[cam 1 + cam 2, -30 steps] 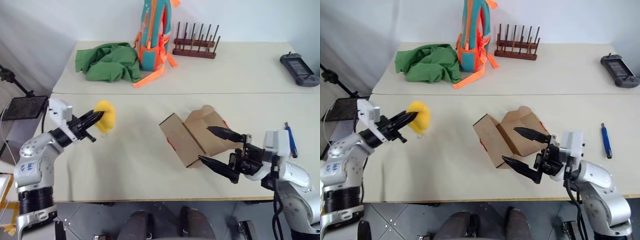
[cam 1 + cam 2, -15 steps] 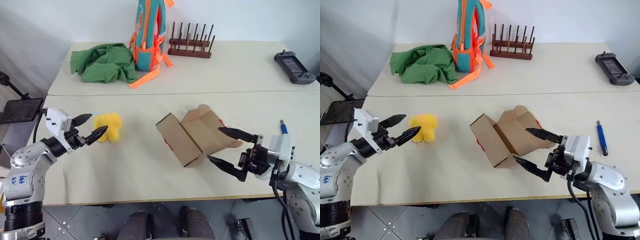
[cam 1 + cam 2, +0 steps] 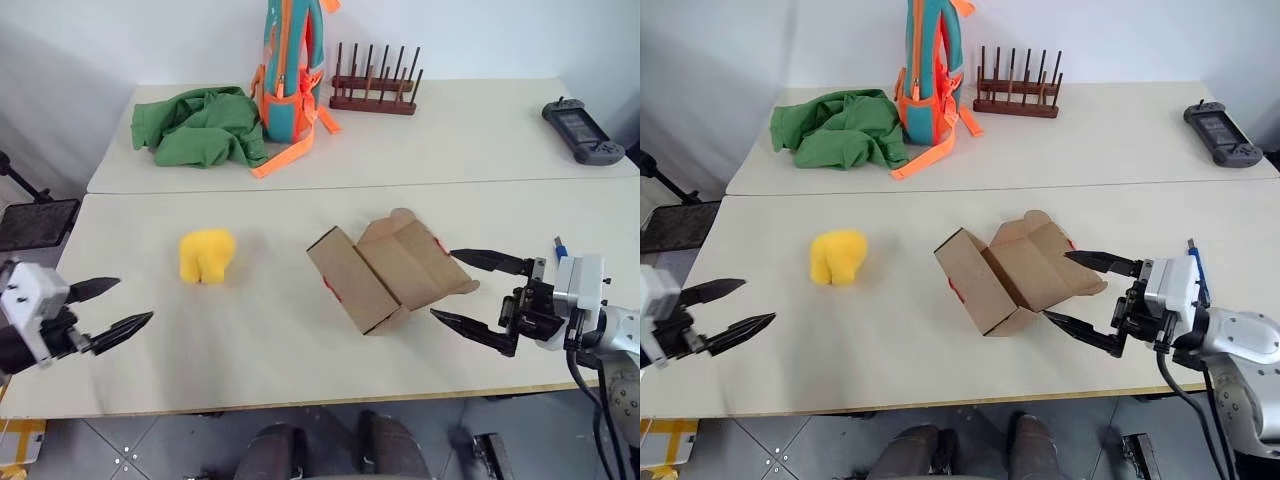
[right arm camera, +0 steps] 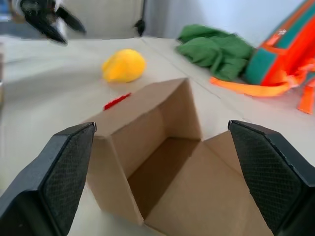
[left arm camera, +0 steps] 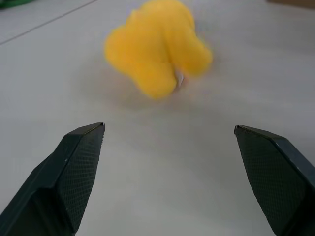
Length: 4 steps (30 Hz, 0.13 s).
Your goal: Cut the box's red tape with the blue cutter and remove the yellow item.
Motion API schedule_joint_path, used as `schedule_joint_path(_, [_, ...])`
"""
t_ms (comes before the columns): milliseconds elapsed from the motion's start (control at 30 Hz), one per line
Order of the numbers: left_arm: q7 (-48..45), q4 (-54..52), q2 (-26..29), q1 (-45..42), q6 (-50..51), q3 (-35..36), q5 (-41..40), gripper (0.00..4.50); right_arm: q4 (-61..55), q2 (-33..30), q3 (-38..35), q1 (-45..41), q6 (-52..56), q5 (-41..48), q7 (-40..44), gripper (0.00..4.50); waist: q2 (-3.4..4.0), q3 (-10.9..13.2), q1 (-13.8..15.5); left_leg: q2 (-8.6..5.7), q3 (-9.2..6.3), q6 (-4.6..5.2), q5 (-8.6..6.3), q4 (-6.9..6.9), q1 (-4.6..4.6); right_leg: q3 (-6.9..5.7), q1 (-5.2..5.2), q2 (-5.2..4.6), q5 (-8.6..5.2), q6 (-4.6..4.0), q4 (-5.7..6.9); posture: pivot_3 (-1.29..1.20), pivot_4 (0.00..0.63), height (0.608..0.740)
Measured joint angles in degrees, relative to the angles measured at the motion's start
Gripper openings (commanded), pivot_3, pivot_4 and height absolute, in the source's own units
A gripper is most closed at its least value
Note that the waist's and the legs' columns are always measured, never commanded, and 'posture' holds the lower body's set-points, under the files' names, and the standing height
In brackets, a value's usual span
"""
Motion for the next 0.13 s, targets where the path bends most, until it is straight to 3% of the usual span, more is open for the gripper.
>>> schedule_joint_path(133, [2.15,-2.07,-3.8,3.32,0.13,3.24,-0.65,4.48,7.96,-1.9,-2.34,-3.29,-2.9,-2.23,1.83,4.5,-0.03,-0.01,0.09,0.01,-0.03,0.0,-0.03,0.0,-0.01,0.13,0.01,-0.07,0.0,-0.01,-0.04,0.0,0.15,0.74])
